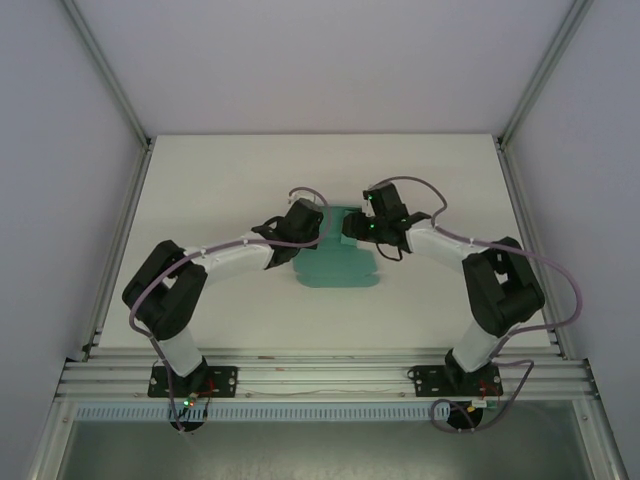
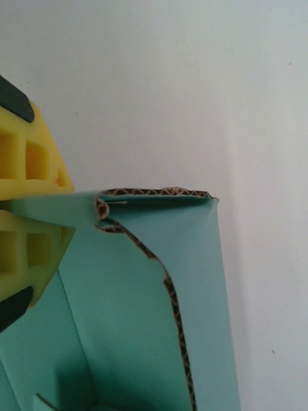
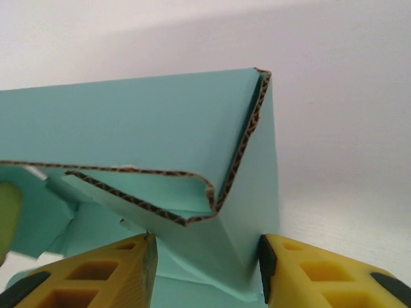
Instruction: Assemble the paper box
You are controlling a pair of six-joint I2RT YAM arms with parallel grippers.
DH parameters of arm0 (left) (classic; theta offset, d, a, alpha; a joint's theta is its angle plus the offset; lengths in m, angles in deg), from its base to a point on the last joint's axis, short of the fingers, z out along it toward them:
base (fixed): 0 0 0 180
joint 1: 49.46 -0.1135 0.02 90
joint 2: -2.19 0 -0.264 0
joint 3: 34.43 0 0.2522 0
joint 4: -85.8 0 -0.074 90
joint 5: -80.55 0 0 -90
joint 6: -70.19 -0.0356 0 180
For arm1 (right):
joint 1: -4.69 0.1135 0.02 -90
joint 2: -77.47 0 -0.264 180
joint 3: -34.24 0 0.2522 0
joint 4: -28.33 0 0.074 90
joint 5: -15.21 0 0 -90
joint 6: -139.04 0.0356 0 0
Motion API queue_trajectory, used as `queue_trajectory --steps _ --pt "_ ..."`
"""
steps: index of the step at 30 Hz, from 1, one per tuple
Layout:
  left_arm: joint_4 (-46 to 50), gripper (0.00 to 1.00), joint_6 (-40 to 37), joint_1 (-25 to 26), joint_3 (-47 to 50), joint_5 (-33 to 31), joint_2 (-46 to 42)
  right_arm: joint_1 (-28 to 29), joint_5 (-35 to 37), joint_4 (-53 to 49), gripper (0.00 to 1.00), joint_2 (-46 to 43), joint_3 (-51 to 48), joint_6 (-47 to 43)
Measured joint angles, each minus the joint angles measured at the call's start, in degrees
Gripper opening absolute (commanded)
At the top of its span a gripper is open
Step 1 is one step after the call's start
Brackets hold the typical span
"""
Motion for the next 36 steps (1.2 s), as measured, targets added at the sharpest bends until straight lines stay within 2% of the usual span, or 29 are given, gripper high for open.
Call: queue_trajectory --steps 3,8,14,21,23,25,30,36 --pt "0.0 0.00 0.2 0.3 0.0 0.0 0.3 1.5 7.9 -0.5 0.22 0.7 0.5 1.6" --pt "-0.9 0.00 0.4 0.7 0.0 0.2 0.3 1.9 15.3 -0.8 0.15 1.0 0.4 2.3" --pt "-2.1 0.00 0.4 1.4 0.0 0.9 0.3 2.8 21.5 -2.3 0.14 1.7 1.0 2.2" --pt "-3.2 0.00 1.5 1.8 0.0 1.9 1.7 5.1 31.3 -11.0 0.09 8.0 9.0 6.3" --pt "-3.4 0.00 1.9 1.9 -0.3 2.3 2.0 5.8 33.8 -13.3 0.10 8.9 10.5 8.1" --pt "-3.6 0.00 1.9 1.9 -0.7 2.9 2.2 6.2 35.7 -15.3 0.15 9.3 11.3 9.3" --pt "-3.3 0.00 1.9 2.0 -1.0 3.1 2.2 5.7 34.4 -11.5 0.20 9.0 9.2 8.5" --pt "-3.0 0.00 1.9 1.9 -1.0 3.0 2.2 2.7 25.4 0.7 0.21 5.4 1.2 8.1"
